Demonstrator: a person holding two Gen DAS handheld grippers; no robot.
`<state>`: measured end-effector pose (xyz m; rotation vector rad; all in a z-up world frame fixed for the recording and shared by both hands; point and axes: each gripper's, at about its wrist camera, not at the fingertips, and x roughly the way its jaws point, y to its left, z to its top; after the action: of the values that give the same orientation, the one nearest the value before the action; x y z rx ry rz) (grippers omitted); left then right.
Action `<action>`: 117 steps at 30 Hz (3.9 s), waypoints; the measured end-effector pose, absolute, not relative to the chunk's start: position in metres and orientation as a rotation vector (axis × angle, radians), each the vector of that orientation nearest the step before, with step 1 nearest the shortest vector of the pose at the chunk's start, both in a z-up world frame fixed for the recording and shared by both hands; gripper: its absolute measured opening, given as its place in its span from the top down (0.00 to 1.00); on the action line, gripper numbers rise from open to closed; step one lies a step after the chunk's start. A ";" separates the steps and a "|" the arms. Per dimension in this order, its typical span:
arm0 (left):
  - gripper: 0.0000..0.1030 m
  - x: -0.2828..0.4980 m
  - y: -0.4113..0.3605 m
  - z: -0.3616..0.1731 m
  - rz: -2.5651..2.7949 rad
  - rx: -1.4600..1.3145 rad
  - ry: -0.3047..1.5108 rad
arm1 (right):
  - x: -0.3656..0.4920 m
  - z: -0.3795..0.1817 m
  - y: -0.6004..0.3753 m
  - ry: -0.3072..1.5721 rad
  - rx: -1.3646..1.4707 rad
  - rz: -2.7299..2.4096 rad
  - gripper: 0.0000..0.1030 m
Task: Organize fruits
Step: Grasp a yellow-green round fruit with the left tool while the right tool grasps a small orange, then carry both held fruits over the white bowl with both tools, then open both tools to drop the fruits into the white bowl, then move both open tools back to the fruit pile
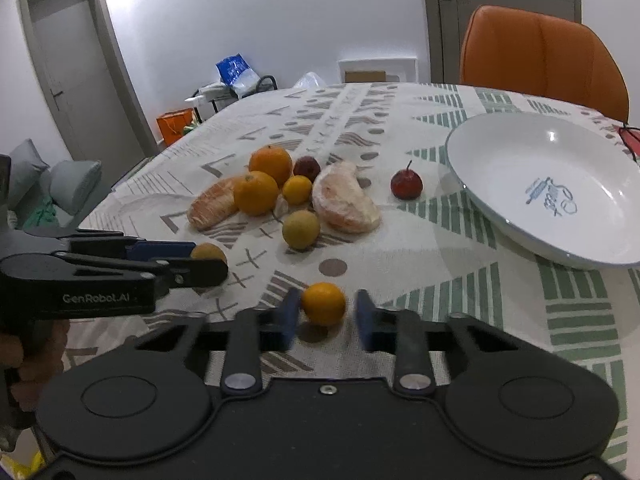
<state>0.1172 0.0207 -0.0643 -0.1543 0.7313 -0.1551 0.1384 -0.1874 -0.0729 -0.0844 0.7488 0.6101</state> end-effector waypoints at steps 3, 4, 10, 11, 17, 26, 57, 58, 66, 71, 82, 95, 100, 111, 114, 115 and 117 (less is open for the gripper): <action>0.77 0.116 0.023 -0.063 -0.164 -0.170 0.725 | 0.137 -0.073 -0.188 0.746 -0.073 0.612 0.77; 0.77 0.115 0.024 -0.062 -0.162 -0.170 0.719 | 0.136 -0.073 -0.188 0.744 -0.071 0.611 0.78; 0.77 0.111 0.023 -0.059 -0.154 -0.170 0.689 | 0.132 -0.070 -0.197 0.719 -0.026 0.579 0.78; 0.77 0.110 0.021 -0.057 -0.152 -0.164 0.681 | 0.131 -0.068 -0.200 0.710 -0.012 0.568 0.78; 0.77 0.107 0.011 -0.044 -0.147 -0.146 0.633 | 0.122 -0.055 -0.216 0.644 0.032 0.511 0.78; 0.77 0.112 -0.011 -0.026 -0.171 -0.131 0.584 | 0.114 -0.045 -0.232 0.585 0.064 0.469 0.78; 0.77 0.166 -0.112 -0.009 -0.302 -0.055 0.526 | 0.128 -0.034 -0.325 0.483 0.174 0.297 0.78; 0.77 0.169 -0.115 -0.010 -0.302 -0.056 0.528 | 0.130 -0.035 -0.327 0.484 0.172 0.291 0.78; 0.77 0.197 -0.133 -0.022 -0.286 -0.046 0.552 | 0.147 -0.036 -0.336 0.488 0.171 0.273 0.78; 0.77 0.214 -0.142 -0.031 -0.282 -0.047 0.584 | 0.161 -0.038 -0.333 0.506 0.159 0.282 0.78; 0.76 0.237 -0.151 -0.046 -0.275 -0.036 0.642 | 0.185 -0.046 -0.325 0.546 0.140 0.283 0.78; 0.42 0.227 -0.133 -0.030 -0.223 -0.069 0.608 | 0.186 -0.050 -0.322 0.533 0.153 0.263 0.72; 0.18 0.209 -0.120 -0.017 -0.168 -0.055 0.547 | 0.178 -0.045 -0.325 0.515 0.166 0.276 0.55; 0.07 0.169 -0.075 0.002 -0.106 -0.117 0.463 | 0.158 -0.036 -0.318 0.461 0.147 0.315 0.11; 0.07 0.163 -0.064 0.003 -0.086 -0.131 0.460 | 0.153 -0.033 -0.312 0.451 0.131 0.323 0.00; 0.07 0.161 -0.060 0.004 -0.084 -0.133 0.461 | 0.153 -0.032 -0.309 0.455 0.125 0.324 0.00; 0.07 0.156 -0.054 0.003 -0.083 -0.126 0.461 | 0.152 -0.031 -0.306 0.456 0.113 0.314 0.00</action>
<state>0.1557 -0.0537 0.0030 -0.1265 0.4610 -0.0832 0.1520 -0.3060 -0.0314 0.1126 0.4564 0.3145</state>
